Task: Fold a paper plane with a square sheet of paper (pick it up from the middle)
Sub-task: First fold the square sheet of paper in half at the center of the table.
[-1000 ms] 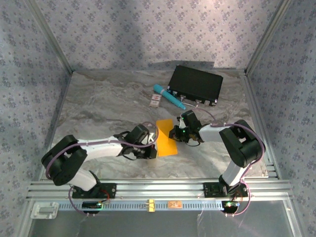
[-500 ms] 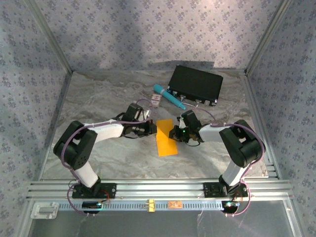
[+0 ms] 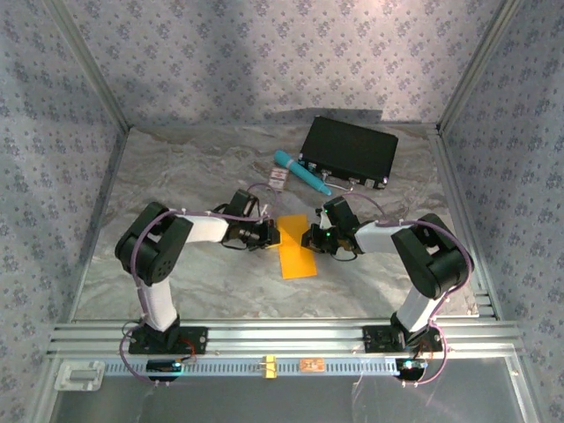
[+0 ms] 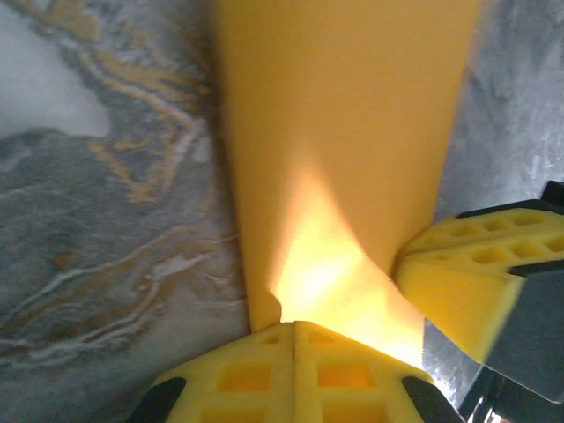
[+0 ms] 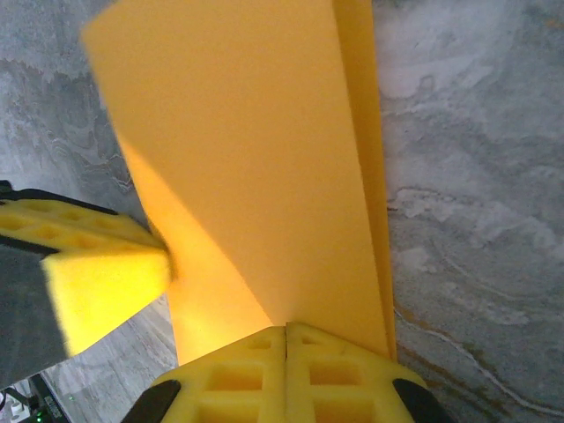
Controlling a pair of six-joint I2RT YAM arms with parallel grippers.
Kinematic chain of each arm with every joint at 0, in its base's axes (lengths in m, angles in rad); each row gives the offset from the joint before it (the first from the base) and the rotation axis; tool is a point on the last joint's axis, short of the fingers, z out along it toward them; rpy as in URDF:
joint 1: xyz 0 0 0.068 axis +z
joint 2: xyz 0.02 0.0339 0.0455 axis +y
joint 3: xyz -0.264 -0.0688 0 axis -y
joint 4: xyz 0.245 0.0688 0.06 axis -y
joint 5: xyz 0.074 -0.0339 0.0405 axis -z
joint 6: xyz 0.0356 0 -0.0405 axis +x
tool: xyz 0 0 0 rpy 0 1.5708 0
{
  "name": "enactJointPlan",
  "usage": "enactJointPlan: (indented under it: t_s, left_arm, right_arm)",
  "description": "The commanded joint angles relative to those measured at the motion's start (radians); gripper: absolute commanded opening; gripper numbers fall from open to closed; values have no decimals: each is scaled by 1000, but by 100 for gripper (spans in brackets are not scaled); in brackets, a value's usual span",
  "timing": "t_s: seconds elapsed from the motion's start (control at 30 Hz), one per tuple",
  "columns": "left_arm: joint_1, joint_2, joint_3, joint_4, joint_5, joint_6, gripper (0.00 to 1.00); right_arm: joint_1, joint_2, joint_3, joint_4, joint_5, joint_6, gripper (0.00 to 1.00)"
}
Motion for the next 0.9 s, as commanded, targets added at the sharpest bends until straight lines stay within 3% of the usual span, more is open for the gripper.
enactJointPlan:
  t_s: [0.0, 0.37, 0.87]
  left_arm:
    - [8, 24, -27, -11, -32, 37, 0]
    - [11, -44, 91, -95, -16, 40, 0]
    - [46, 105, 126, -122, -23, 73, 0]
  right_arm:
    - [-4, 30, -29, -138, 75, 0, 0]
    - [-9, 25, -29, -141, 77, -4, 0]
    - [-14, 23, -36, -140, 79, -4, 0]
